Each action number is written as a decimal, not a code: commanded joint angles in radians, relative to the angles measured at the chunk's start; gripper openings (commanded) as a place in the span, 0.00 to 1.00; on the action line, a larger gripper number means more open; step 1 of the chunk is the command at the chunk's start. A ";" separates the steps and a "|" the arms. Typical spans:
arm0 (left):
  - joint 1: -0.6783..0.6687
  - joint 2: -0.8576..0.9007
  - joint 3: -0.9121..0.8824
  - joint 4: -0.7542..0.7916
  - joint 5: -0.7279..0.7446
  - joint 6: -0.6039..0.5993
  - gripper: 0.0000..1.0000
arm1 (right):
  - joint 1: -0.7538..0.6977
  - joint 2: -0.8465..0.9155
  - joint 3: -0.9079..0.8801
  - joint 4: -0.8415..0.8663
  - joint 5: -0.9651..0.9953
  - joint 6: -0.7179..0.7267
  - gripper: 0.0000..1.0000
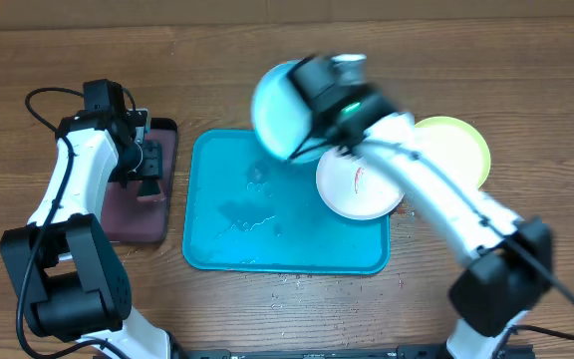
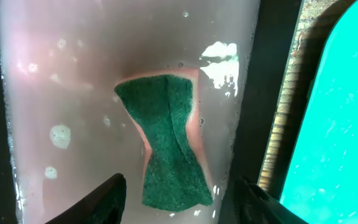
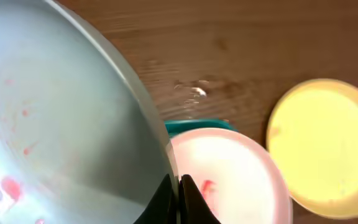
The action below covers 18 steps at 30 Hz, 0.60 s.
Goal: Clean dirty plates on tray and stack at the side
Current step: 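Carry the light blue plate right and stack it on the yellow plate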
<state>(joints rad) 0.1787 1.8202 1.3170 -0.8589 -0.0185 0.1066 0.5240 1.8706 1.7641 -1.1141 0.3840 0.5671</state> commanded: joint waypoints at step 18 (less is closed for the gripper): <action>0.004 -0.010 0.007 -0.001 0.019 -0.010 0.57 | -0.721 -0.044 -0.193 -0.112 -0.463 0.037 0.04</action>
<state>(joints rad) 0.1787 1.8202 1.3170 -0.8608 -0.0181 0.1066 -0.1623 1.8561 1.6081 -1.2423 -0.0380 0.6094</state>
